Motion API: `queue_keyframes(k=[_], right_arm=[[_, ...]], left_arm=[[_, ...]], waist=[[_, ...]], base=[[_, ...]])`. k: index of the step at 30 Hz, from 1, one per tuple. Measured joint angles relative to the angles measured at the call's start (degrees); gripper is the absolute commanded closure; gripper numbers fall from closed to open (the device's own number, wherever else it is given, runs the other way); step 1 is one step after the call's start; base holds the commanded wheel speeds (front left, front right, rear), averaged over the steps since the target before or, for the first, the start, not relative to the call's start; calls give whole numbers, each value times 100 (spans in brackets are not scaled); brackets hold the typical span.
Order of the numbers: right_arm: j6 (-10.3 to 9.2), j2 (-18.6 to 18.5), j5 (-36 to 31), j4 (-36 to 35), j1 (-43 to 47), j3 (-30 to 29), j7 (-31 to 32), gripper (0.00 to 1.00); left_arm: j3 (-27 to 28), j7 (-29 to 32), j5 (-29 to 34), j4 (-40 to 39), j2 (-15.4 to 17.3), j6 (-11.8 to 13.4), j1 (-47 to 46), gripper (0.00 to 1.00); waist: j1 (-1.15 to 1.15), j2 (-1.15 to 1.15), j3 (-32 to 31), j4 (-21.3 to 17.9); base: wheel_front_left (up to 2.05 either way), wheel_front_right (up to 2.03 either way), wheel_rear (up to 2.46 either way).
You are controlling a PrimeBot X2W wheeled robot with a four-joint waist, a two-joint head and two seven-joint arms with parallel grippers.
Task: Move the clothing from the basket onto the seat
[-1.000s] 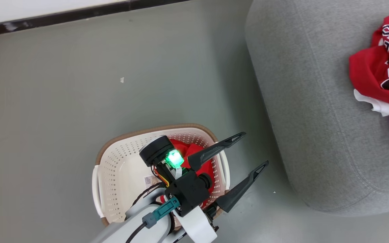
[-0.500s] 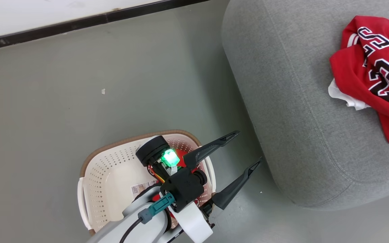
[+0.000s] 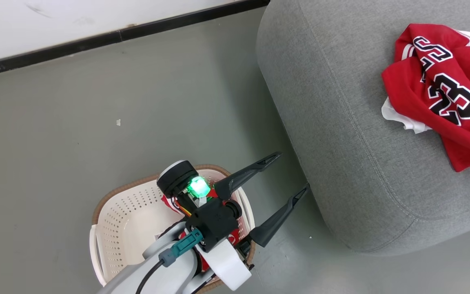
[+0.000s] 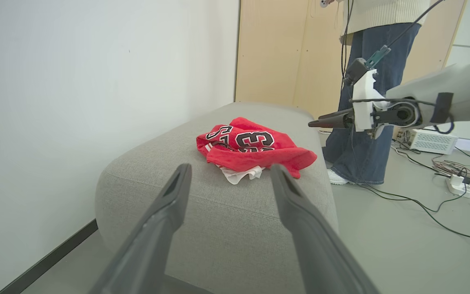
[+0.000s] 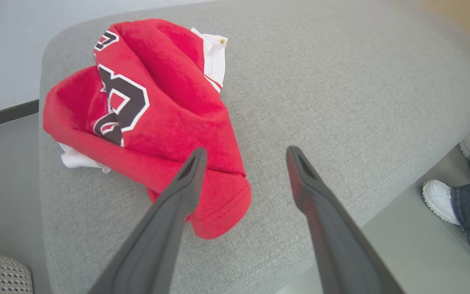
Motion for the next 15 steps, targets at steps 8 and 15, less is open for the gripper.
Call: queue_keyframes(k=[8, 15], right_arm=[[0, -188, -314, -791, -254, 34, -133, 0], [0, 29, -601, -1465, -491, 92, -152, 0]], left_arm=[[194, -94, -56, 129, 20, 88, 27, 0], [584, -149, -101, 347, 181, 365, 212, 0]], waist=[[0, 0, -184, 1], [0, 0, -377, 92]], base=[[0, 0, 0], [0, 0, 0]])
